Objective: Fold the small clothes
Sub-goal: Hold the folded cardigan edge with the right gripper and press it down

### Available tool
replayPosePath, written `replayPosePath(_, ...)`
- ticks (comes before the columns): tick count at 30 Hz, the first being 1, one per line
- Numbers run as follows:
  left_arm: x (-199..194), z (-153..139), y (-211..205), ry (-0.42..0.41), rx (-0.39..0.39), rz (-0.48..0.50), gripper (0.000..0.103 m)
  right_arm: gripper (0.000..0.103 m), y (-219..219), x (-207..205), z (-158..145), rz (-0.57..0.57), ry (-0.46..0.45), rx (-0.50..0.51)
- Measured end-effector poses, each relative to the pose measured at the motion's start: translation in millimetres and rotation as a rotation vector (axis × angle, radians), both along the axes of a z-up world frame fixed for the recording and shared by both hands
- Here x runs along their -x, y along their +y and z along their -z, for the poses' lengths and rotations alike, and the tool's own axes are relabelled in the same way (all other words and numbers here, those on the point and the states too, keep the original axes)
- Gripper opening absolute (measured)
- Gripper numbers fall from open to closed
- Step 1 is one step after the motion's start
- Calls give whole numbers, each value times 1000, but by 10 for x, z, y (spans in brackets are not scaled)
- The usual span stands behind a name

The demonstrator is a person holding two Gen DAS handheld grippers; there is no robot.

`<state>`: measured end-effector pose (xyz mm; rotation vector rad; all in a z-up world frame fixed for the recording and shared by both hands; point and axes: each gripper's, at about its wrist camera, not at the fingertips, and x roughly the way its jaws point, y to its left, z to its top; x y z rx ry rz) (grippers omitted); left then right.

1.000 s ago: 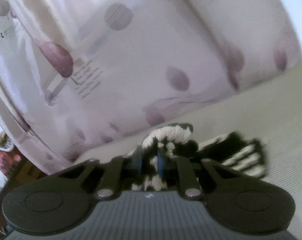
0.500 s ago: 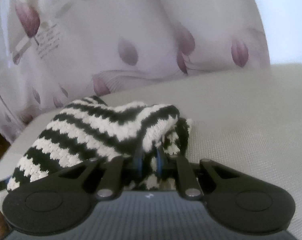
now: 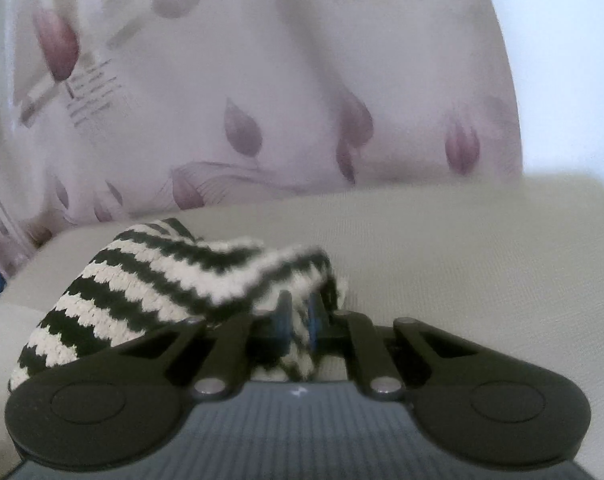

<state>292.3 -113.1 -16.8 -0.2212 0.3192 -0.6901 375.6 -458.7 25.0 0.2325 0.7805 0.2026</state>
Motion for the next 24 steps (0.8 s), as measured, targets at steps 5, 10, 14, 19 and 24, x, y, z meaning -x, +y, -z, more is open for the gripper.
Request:
replayPosePath(5,-142,292,-232,83,-5,61,49,9,-167,99,148,63,12,-71)
replayPosePath(10,-228,491,-179,160,73,98,49,9,-228,70,-164,32,-85,-132)
replayPosePath(14,-228,615,-347,175,27,121,49,9,29,-112,-344,-83,-125,-125)
replayPosePath(19,-226,696,-319,180,62,126,49,9,539,-391,-212,-217,-92,2)
replayPosePath(24,-247,748,-215,213,130,131,49,8,732,-630,216,-314,73,88)
